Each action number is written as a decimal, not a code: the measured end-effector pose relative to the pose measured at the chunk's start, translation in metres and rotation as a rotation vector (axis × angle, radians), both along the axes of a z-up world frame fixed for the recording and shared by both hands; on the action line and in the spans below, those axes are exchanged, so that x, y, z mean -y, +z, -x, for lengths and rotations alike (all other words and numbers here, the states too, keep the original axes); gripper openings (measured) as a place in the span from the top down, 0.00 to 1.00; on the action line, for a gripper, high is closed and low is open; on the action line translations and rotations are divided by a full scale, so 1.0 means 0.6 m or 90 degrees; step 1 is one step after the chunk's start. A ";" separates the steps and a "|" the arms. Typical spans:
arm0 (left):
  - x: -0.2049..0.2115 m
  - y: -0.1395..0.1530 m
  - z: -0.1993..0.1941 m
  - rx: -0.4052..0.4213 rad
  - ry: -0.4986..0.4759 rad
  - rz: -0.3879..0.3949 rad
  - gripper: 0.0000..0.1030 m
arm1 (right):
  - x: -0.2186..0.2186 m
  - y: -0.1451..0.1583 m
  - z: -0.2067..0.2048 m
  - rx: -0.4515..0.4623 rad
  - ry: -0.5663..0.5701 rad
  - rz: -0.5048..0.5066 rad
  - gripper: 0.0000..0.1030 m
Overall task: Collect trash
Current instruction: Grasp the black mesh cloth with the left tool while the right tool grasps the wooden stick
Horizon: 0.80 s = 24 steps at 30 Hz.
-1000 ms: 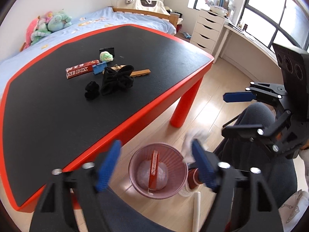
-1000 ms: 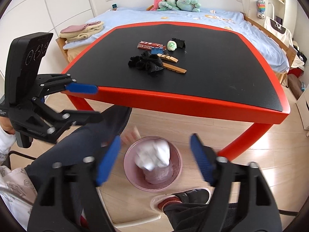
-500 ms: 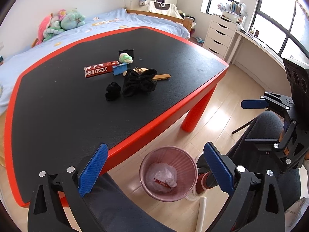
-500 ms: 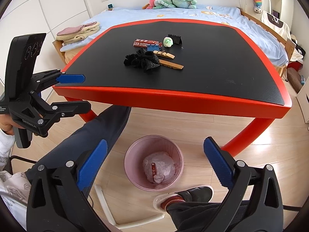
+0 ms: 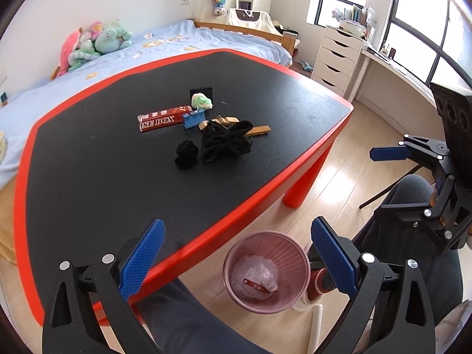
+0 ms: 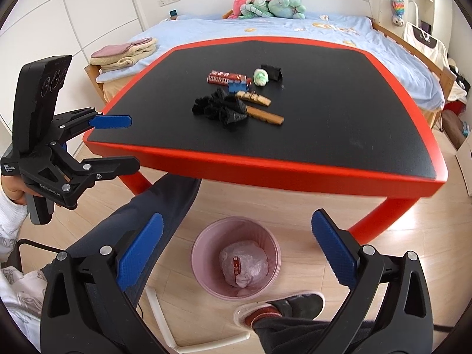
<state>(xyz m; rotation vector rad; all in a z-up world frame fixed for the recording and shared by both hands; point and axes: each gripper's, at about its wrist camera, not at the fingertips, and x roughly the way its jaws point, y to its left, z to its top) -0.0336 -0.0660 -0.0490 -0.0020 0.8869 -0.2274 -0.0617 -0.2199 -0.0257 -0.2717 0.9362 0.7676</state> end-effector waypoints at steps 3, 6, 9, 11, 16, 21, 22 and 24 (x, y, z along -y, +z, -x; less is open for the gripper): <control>-0.009 0.005 -0.010 0.002 -0.001 0.001 0.07 | -0.008 0.009 -0.017 0.002 0.012 -0.003 0.04; -0.019 0.011 -0.024 0.003 -0.003 0.003 0.07 | -0.021 0.019 -0.035 0.014 0.029 0.008 0.04; -0.030 0.014 -0.042 0.002 -0.006 0.002 0.07 | -0.035 0.027 -0.055 0.031 0.052 0.018 0.04; -0.037 0.014 -0.055 -0.002 -0.011 0.004 0.07 | -0.046 0.029 -0.070 0.040 0.069 0.026 0.04; -0.053 0.009 -0.086 -0.005 -0.019 -0.007 0.07 | -0.069 0.026 -0.110 0.049 0.101 0.047 0.04; -0.064 -0.007 -0.117 -0.018 -0.031 -0.018 0.07 | -0.095 0.013 -0.147 0.068 0.149 0.067 0.04; -0.065 -0.010 -0.122 -0.019 -0.034 -0.022 0.07 | -0.097 0.009 -0.154 0.066 0.154 0.068 0.04; -0.068 -0.015 -0.129 -0.021 -0.039 -0.027 0.07 | -0.104 -0.001 -0.171 0.062 0.163 0.075 0.04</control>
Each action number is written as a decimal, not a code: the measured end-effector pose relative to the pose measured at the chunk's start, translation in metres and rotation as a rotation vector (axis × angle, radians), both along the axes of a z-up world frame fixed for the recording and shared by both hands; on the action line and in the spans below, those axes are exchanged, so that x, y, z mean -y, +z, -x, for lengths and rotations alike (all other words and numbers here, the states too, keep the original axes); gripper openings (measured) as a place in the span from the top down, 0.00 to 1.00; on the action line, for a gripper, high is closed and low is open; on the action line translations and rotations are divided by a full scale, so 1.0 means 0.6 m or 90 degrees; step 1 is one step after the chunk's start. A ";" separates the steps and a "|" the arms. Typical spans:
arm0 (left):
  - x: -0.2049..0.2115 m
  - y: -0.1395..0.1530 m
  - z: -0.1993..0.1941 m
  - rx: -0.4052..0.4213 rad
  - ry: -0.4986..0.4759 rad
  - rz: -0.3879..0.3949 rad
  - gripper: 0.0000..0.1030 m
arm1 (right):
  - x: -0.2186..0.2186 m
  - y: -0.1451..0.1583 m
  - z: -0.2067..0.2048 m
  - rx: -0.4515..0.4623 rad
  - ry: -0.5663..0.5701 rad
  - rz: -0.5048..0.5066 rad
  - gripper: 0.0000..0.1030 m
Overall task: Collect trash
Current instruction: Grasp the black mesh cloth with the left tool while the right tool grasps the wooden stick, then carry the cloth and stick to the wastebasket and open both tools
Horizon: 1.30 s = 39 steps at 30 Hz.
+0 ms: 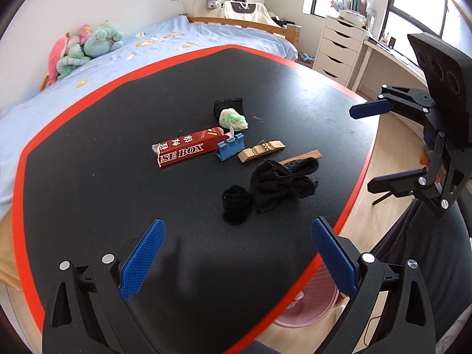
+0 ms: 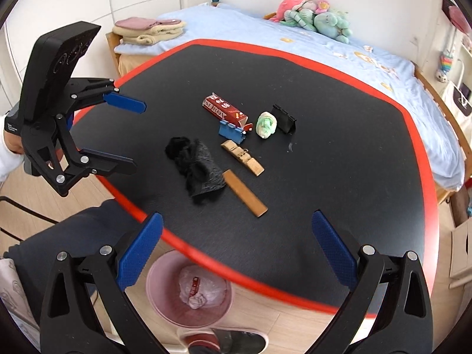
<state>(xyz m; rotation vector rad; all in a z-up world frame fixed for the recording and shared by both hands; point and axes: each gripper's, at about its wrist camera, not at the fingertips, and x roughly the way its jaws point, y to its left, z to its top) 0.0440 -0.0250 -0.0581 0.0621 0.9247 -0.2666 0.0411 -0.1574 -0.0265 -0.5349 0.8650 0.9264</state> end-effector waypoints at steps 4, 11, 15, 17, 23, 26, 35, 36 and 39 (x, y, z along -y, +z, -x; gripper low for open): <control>-0.006 -0.015 -0.018 -0.007 -0.009 -0.010 0.08 | -0.009 -0.020 -0.024 -0.009 0.013 0.012 0.16; -0.010 -0.033 -0.036 -0.015 -0.024 -0.018 0.23 | -0.020 -0.048 -0.050 -0.020 0.027 0.021 0.35; -0.009 -0.039 -0.041 -0.014 -0.029 -0.022 0.32 | -0.030 -0.057 -0.054 -0.023 0.043 0.025 0.48; -0.008 -0.039 -0.043 -0.013 -0.031 -0.019 0.35 | -0.036 -0.059 -0.054 -0.024 0.050 0.025 0.52; -0.007 -0.036 -0.046 -0.007 -0.032 -0.024 0.60 | -0.044 -0.059 -0.051 -0.034 0.062 0.015 0.75; -0.007 -0.034 -0.046 -0.007 -0.029 -0.030 0.77 | -0.047 -0.058 -0.044 -0.033 0.068 0.019 0.87; -0.011 -0.027 -0.034 -0.007 -0.011 -0.019 0.78 | -0.040 -0.051 -0.030 -0.030 0.038 0.014 0.89; -0.010 -0.024 -0.031 -0.005 -0.010 -0.017 0.78 | -0.037 -0.048 -0.026 -0.030 0.035 0.011 0.89; -0.010 -0.013 -0.021 0.000 -0.008 -0.012 0.78 | -0.028 -0.035 -0.015 -0.027 0.022 0.001 0.89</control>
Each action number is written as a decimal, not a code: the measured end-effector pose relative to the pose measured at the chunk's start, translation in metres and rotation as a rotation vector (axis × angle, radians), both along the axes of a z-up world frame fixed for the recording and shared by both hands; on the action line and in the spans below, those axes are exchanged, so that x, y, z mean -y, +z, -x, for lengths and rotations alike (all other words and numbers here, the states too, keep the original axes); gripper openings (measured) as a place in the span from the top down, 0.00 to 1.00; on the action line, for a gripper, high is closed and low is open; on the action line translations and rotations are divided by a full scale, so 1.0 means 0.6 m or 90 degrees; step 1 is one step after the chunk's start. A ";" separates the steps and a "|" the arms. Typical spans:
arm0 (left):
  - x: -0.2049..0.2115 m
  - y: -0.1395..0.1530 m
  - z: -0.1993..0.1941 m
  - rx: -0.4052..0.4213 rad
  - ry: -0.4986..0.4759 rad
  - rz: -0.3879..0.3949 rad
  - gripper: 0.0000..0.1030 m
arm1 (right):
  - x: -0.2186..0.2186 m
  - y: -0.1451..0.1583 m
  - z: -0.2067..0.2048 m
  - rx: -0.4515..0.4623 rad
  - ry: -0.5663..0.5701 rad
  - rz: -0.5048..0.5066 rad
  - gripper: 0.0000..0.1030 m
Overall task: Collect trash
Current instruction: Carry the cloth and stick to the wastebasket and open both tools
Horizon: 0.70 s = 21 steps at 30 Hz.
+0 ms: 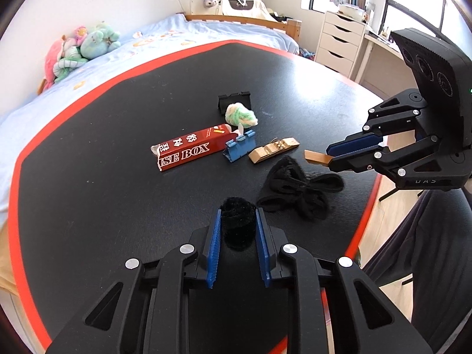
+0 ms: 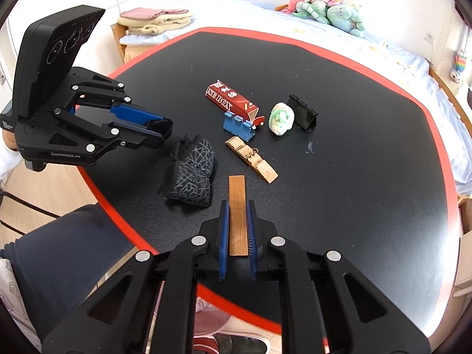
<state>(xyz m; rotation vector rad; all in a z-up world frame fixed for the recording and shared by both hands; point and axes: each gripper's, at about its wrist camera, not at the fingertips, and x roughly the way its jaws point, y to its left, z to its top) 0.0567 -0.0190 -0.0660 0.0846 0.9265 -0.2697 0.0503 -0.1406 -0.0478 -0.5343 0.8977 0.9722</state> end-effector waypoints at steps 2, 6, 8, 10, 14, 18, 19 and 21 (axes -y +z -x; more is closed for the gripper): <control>0.003 0.008 0.009 0.005 0.001 0.004 0.78 | 0.002 0.008 0.004 0.000 -0.007 -0.005 0.89; 0.015 0.025 0.026 0.015 -0.001 0.009 0.78 | 0.015 0.025 0.025 0.001 -0.021 -0.023 0.89; 0.018 0.032 0.032 0.019 -0.004 0.013 0.78 | 0.021 0.034 0.039 0.004 -0.025 -0.030 0.89; 0.026 0.039 0.042 0.024 -0.007 0.016 0.78 | 0.030 0.044 0.049 0.004 -0.033 -0.038 0.89; 0.040 0.049 0.061 0.033 -0.014 0.019 0.78 | 0.044 0.060 0.070 0.009 -0.044 -0.049 0.89; 0.053 0.054 0.080 0.040 -0.018 0.020 0.78 | 0.058 0.073 0.095 0.023 -0.047 -0.052 0.89; 0.057 0.055 0.085 0.041 -0.019 0.021 0.78 | 0.061 0.075 0.102 0.026 -0.049 -0.053 0.89; 0.067 0.056 0.096 0.044 -0.020 0.023 0.78 | 0.067 0.078 0.112 0.029 -0.052 -0.053 0.89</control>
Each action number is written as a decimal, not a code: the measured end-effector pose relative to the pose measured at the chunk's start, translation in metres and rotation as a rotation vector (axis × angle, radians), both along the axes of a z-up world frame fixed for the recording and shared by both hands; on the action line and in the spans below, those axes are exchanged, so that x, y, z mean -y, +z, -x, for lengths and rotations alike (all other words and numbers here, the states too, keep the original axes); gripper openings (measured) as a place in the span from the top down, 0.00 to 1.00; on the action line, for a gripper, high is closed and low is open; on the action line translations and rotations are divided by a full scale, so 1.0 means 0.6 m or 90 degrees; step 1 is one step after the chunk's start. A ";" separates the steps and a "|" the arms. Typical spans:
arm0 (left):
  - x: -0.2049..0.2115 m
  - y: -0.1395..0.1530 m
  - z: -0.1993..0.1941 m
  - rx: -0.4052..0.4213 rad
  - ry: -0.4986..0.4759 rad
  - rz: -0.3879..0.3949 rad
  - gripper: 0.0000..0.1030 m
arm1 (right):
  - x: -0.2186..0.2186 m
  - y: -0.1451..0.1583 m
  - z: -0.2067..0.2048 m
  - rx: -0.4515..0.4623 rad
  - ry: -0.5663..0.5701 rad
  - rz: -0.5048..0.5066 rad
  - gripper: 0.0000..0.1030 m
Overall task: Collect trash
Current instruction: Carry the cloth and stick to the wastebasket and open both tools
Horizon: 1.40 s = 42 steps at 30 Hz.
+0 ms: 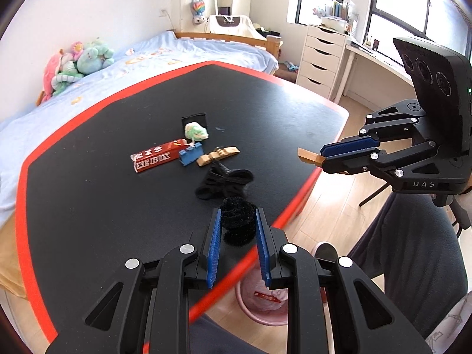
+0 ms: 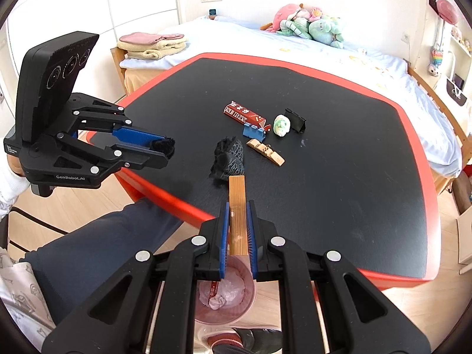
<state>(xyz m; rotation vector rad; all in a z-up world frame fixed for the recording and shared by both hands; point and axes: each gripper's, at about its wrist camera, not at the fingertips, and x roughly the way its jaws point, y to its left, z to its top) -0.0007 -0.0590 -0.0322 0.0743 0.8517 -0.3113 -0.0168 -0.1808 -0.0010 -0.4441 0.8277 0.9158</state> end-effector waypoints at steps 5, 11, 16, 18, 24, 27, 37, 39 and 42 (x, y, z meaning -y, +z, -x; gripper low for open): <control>0.017 0.000 0.021 0.001 -0.008 0.006 0.78 | 0.019 0.003 0.035 -0.005 -0.014 -0.013 0.89; 0.034 -0.008 0.049 -0.003 -0.012 0.008 0.78 | 0.038 -0.008 0.074 -0.012 -0.030 -0.015 0.89; 0.050 -0.024 0.073 -0.016 -0.022 0.015 0.78 | 0.052 -0.028 0.101 -0.031 -0.044 -0.016 0.89; 0.057 -0.032 0.080 -0.023 -0.026 0.014 0.78 | 0.054 -0.032 0.107 -0.036 -0.046 -0.016 0.89; 0.067 -0.040 0.086 -0.035 -0.039 0.020 0.78 | 0.056 -0.043 0.120 -0.048 -0.047 -0.016 0.89; 0.071 -0.039 0.087 -0.035 -0.043 0.021 0.78 | 0.055 -0.046 0.122 -0.052 -0.046 -0.018 0.89; 0.077 -0.044 0.084 -0.037 -0.051 0.025 0.58 | 0.059 -0.055 0.114 -0.063 -0.050 -0.024 0.76; 0.074 -0.045 0.083 -0.032 -0.042 0.027 0.34 | 0.061 -0.058 0.111 -0.059 -0.057 -0.019 0.36; 0.068 -0.043 0.083 -0.022 -0.026 0.030 0.13 | 0.066 -0.056 0.110 -0.058 -0.067 -0.038 0.11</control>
